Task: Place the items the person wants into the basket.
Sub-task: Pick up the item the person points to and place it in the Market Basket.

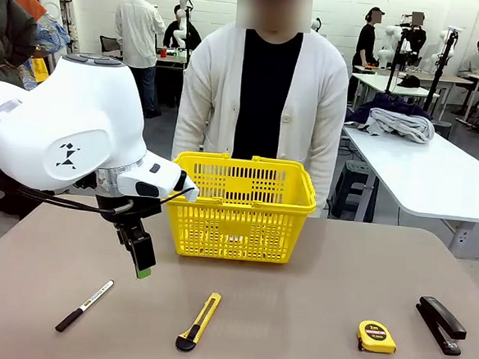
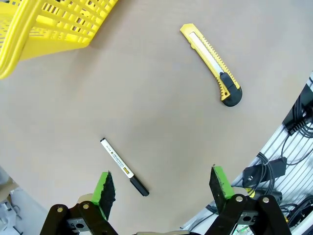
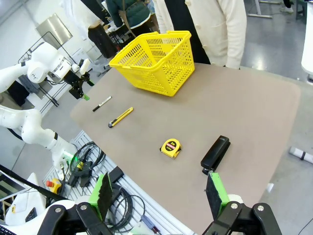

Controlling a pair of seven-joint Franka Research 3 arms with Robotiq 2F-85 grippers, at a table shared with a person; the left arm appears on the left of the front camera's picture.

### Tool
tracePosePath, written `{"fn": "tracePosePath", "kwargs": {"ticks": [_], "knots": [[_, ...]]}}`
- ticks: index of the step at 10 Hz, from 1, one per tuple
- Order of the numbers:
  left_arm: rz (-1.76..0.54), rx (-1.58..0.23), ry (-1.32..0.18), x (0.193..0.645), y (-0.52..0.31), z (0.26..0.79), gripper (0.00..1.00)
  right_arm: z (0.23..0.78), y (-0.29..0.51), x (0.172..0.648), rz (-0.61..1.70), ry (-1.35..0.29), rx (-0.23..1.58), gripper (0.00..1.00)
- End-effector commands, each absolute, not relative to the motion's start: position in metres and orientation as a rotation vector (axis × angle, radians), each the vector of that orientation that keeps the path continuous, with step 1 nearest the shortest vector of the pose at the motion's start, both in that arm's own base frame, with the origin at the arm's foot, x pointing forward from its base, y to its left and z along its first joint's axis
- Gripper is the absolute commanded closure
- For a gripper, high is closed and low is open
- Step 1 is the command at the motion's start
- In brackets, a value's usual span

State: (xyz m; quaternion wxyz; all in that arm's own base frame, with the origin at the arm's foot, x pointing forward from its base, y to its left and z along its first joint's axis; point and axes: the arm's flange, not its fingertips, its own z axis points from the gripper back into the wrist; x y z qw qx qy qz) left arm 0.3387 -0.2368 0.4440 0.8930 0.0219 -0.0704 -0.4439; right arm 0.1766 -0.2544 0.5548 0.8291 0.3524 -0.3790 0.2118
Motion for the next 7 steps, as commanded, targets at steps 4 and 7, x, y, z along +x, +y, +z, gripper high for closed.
{"fn": "tracePosePath", "kwargs": {"ticks": [4, 7], "knots": [[-0.728, 0.061, -0.151, 0.328, -0.301, 0.404, 0.0, 0.555, -0.255, 0.178, 0.457, -0.824, 0.759, 0.0], [-0.643, 0.04, -0.153, 0.329, -0.326, 0.362, 0.0, 0.555, -0.255, 0.178, 0.457, -0.824, 0.759, 0.0]]}}
